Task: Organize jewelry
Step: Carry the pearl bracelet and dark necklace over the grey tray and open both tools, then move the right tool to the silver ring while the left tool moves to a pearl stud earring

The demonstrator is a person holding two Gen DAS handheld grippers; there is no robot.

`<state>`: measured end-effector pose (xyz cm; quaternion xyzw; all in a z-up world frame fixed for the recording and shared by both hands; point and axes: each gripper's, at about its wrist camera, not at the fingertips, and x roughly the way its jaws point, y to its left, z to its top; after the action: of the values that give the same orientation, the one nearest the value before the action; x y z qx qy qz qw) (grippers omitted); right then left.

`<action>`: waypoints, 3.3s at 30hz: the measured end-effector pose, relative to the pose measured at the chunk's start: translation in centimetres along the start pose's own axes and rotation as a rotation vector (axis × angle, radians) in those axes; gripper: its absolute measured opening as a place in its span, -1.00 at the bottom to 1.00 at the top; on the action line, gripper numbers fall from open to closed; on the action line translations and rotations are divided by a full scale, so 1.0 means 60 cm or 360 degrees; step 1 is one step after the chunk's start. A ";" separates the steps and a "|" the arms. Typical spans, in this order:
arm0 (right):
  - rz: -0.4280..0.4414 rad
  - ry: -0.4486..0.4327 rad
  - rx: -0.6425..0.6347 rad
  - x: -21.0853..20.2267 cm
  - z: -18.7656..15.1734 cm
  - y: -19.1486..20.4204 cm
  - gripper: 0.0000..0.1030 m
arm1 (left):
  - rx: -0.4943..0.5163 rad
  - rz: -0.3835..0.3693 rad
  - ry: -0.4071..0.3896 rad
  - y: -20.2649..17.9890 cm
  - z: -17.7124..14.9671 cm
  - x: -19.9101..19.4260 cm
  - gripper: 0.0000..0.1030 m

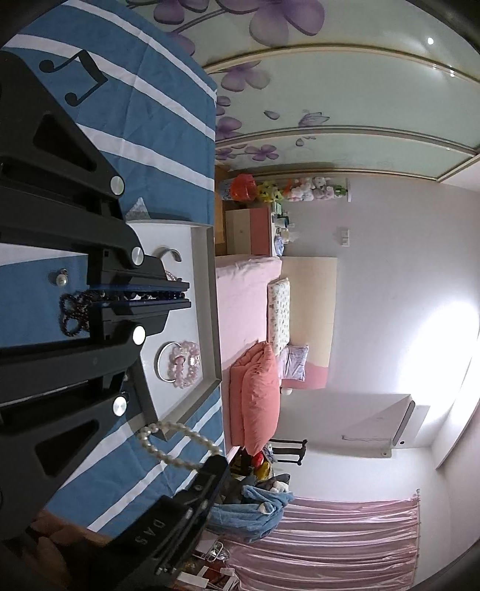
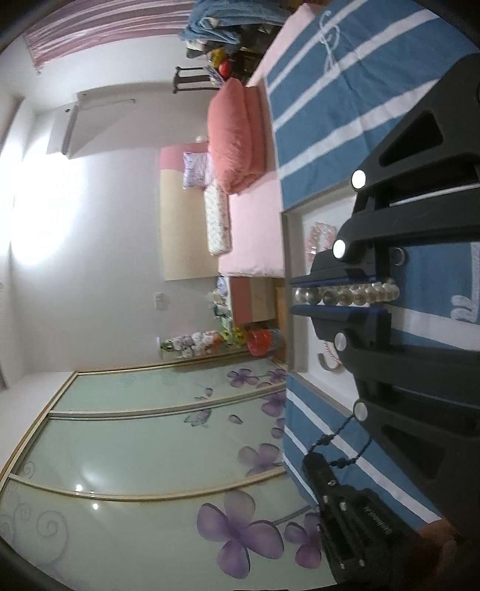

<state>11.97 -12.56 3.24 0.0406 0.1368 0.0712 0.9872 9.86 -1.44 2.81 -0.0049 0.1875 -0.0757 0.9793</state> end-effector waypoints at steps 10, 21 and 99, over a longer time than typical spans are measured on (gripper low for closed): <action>-0.0039 -0.0103 -0.0019 0.016 0.029 -0.001 -0.81 | 0.0022 0.0002 -0.0052 -0.003 0.017 0.013 -0.92; -0.0059 -0.0042 0.0006 0.077 0.030 -0.021 -0.81 | 0.0009 -0.0024 0.0016 -0.004 0.025 0.067 -0.92; -0.0072 0.0972 -0.0094 0.224 -0.147 -0.058 -0.32 | 0.0056 -0.0068 0.0538 0.055 -0.098 0.056 0.06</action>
<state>22.78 -13.40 -9.10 -0.0146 0.4260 0.0620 0.9025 11.26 1.45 -4.01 0.0212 0.3479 -0.0995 0.9320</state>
